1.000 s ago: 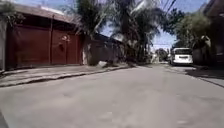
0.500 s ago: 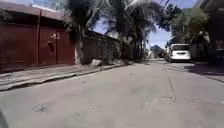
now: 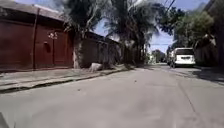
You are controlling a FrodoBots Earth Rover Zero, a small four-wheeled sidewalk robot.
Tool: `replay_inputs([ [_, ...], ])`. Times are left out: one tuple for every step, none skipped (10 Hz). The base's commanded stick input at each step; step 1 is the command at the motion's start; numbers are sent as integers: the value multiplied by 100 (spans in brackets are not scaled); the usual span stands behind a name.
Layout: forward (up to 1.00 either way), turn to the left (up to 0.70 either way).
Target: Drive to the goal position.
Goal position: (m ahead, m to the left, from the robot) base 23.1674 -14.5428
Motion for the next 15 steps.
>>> replay_inputs([
  [88, 0],
  [86, -1],
  [86, -2],
  [86, -2],
  [85, -1],
  [85, 0],
  [85, 0],
  [85, 0],
  [85, -1],
  [86, -3],
  [86, -5],
  [86, -7],
  [86, -8],
  [86, -10],
  [83, -11],
])
